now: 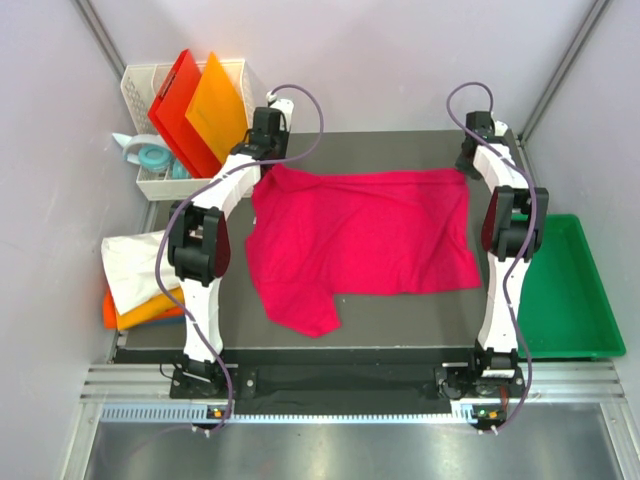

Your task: Fold and stack the t-shirts

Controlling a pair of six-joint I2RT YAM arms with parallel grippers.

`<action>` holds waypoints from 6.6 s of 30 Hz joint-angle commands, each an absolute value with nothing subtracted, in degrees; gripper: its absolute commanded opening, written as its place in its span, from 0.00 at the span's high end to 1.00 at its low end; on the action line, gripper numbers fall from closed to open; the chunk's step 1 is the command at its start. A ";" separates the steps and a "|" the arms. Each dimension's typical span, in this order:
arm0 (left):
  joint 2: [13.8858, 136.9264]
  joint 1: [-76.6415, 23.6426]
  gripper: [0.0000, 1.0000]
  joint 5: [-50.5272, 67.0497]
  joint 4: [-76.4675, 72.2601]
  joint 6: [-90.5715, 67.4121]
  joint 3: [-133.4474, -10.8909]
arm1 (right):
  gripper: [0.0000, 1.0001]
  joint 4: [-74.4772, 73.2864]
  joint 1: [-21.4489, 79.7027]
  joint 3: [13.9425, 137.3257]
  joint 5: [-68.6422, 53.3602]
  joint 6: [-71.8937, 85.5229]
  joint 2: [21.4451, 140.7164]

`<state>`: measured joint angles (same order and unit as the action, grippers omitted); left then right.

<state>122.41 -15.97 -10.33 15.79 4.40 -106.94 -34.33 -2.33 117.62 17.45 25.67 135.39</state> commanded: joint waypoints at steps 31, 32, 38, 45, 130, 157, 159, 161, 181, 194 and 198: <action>121.55 -16.17 1.00 -10.11 14.15 3.87 -107.23 | 0.87 -34.10 -2.72 117.77 15.29 26.54 137.20; 121.55 -16.17 1.00 -10.02 14.15 3.87 -107.31 | 0.87 -34.10 -2.72 117.69 15.47 26.54 136.85; 121.73 -16.17 1.00 -9.93 14.24 3.78 -107.58 | 0.62 -34.10 -2.72 117.68 16.08 26.28 136.41; 121.64 -16.17 1.00 -9.93 14.15 3.87 -107.40 | 0.64 -33.40 -2.72 117.25 16.26 26.11 135.62; 121.73 -16.52 1.00 -10.02 13.62 4.13 -106.17 | 1.00 -31.03 -1.85 116.99 16.52 25.58 133.60; 116.81 -11.78 1.00 -11.78 18.89 0.97 -116.18 | 1.00 -28.39 -1.05 106.61 20.65 25.13 105.21; 115.93 -11.52 1.00 -11.87 19.42 1.05 -117.07 | 1.00 -28.92 -1.05 106.09 21.36 25.40 103.20; 115.14 -11.34 1.00 -11.86 20.48 0.88 -118.47 | 1.00 -29.35 -1.05 105.39 21.62 25.49 101.09; 110.47 -11.60 1.00 -12.21 23.20 0.09 -119.35 | 1.00 -29.88 -1.14 100.01 22.32 24.08 93.51; 113.39 -11.87 1.00 -13.18 25.57 0.17 -131.75 | 1.00 -30.76 -0.88 105.65 23.64 23.12 92.31; 110.48 -11.87 1.00 -13.09 25.05 0.17 -128.41 | 1.00 -29.80 -0.79 102.22 23.64 22.68 88.33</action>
